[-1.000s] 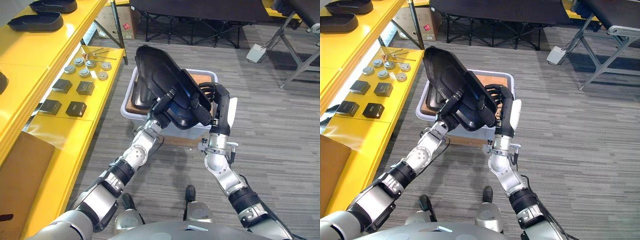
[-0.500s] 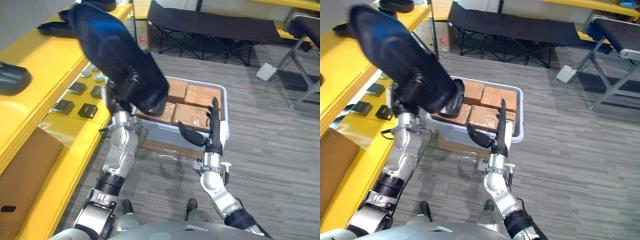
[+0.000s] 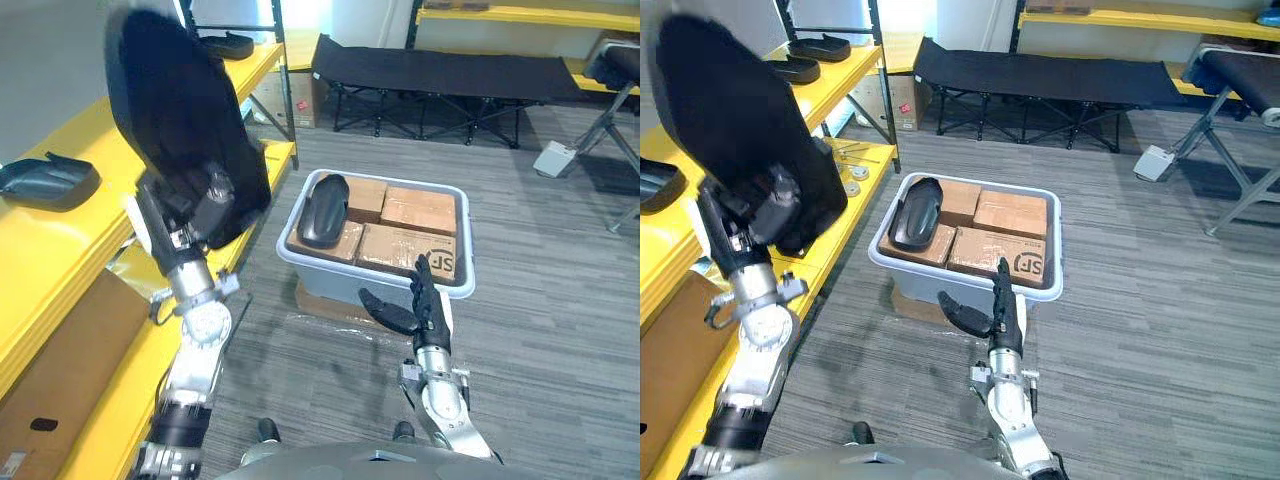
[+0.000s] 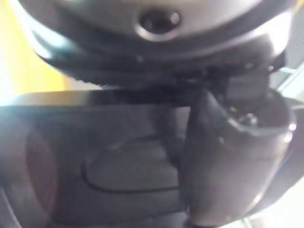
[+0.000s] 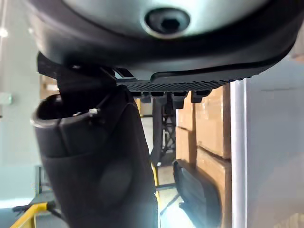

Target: Walk over and take three plastic housings, then place them on the shelf

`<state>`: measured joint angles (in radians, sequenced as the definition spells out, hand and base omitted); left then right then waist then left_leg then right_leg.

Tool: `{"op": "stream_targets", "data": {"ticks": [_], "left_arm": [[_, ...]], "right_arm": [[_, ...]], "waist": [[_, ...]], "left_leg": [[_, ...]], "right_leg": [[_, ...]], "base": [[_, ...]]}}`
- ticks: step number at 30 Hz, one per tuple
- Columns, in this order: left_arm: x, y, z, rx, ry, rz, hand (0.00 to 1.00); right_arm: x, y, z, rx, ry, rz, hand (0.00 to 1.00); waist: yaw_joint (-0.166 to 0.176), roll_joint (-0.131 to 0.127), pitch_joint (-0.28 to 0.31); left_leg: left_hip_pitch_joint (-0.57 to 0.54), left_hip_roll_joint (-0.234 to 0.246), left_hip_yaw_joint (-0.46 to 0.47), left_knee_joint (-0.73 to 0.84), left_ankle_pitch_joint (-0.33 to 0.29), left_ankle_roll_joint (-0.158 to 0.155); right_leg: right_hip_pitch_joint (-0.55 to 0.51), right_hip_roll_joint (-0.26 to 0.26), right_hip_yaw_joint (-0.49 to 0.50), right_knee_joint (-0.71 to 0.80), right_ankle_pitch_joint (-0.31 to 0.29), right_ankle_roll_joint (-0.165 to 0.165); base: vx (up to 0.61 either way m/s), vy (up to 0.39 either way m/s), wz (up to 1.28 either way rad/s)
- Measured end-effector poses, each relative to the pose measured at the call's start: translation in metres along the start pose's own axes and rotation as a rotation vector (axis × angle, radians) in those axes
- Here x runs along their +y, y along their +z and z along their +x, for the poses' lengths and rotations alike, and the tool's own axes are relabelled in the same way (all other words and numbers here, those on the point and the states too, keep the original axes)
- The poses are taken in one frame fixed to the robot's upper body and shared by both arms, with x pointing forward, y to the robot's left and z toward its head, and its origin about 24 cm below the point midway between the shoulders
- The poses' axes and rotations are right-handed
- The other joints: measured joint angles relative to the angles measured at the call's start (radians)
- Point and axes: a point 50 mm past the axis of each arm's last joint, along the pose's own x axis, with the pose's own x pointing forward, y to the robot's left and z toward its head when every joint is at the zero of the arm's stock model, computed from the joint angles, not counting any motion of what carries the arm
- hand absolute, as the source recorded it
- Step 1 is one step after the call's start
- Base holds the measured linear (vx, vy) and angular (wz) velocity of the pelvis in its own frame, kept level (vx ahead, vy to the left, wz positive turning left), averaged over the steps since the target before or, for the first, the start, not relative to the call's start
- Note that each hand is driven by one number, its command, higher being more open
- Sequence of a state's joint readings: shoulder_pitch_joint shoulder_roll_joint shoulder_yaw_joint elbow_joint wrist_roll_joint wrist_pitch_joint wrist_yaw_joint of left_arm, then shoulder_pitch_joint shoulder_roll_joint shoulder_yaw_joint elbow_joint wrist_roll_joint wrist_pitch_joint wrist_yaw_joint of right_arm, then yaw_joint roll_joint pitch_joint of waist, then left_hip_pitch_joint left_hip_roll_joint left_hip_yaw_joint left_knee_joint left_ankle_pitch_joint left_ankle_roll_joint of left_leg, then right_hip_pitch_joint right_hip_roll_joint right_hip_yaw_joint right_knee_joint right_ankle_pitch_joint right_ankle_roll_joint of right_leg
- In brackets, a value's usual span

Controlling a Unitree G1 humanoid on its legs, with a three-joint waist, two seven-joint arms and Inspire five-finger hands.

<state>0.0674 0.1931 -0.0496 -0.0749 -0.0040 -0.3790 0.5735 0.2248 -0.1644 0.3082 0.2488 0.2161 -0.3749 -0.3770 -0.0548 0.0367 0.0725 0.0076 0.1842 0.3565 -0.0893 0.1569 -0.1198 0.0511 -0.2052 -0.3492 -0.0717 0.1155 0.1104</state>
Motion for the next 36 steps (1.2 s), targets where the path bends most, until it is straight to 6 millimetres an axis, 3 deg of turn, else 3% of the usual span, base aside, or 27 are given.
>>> {"op": "stream_targets", "data": {"ticks": [6,10,15,19,24,27,31,36], "left_arm": [[0.025,-0.018,-0.042,0.2,-0.023,-0.033,0.0],[0.035,-0.009,-0.047,0.184,0.022,-0.033,0.0],[0.049,0.012,-0.04,0.094,0.096,-0.031,0.0],[0.058,0.025,-0.035,0.033,0.154,-0.033,0.0],[0.084,0.023,-0.057,0.101,0.253,0.022,0.0],[0.092,0.021,-0.066,0.142,0.265,0.024,0.0],[0.091,0.02,-0.069,0.158,0.216,0.029,0.0],[0.081,0.019,-0.07,0.168,0.153,-0.002,0.0]], "right_arm": [[-0.05,0.005,-0.005,0.024,-0.086,0.049,1.0],[-0.057,0.011,-0.005,0.018,-0.031,0.101,1.0],[-0.039,0.011,-0.005,0.039,0.096,0.16,1.0],[-0.008,0.017,0.005,0.021,0.211,0.105,1.0],[0.036,0.033,0.024,-0.04,0.338,0.064,1.0],[0.042,0.038,0.028,-0.061,0.333,0.072,1.0],[0.042,0.04,0.03,-0.064,0.315,0.078,1.0],[0.045,0.035,0.027,-0.035,0.355,0.067,1.0]], "waist": [[0.021,0.0,0.0],[0.027,0.0,0.0],[0.058,0.002,0.0],[0.111,0.007,-0.004],[0.196,0.001,-0.006],[0.221,-0.018,-0.008],[0.214,-0.038,-0.008],[0.195,-0.024,0.001]], "left_leg": [[0.027,0.002,0.03,0.0,-0.002,-0.002],[0.039,0.002,0.027,0.0,-0.012,-0.007],[0.02,-0.002,-0.032,0.0,-0.015,0.0],[-0.034,-0.01,-0.134,0.0,-0.015,0.001],[-0.043,-0.025,-0.201,0.0,0.018,0.016],[-0.052,-0.034,-0.205,0.0,0.021,0.019],[-0.05,-0.039,-0.199,0.0,0.022,0.018],[-0.038,-0.035,-0.199,0.004,0.019,0.022]], "right_leg": [[0.004,0.001,0.029,0.002,0.003,0.002],[0.018,0.001,0.027,0.003,-0.006,0.004],[0.044,-0.001,-0.035,0.001,-0.01,0.007],[0.061,0.001,-0.147,0.001,-0.023,0.007],[0.118,-0.003,-0.234,0.001,-0.044,0.02],[0.124,-0.011,-0.254,0.001,-0.049,0.026],[0.123,-0.017,-0.253,0.006,-0.052,0.03],[0.137,-0.017,-0.261,0.025,-0.066,0.028]], "base": [[0.03,-0.005,-0.15],[-0.01,-0.002,0.0],[-0.03,-0.003,0.32],[-0.02,-0.008,0.79],[0.02,0.003,0.49],[0.02,0.011,0.25],[0.03,0.011,-0.03],[0.0,-0.011,0.09]]}}
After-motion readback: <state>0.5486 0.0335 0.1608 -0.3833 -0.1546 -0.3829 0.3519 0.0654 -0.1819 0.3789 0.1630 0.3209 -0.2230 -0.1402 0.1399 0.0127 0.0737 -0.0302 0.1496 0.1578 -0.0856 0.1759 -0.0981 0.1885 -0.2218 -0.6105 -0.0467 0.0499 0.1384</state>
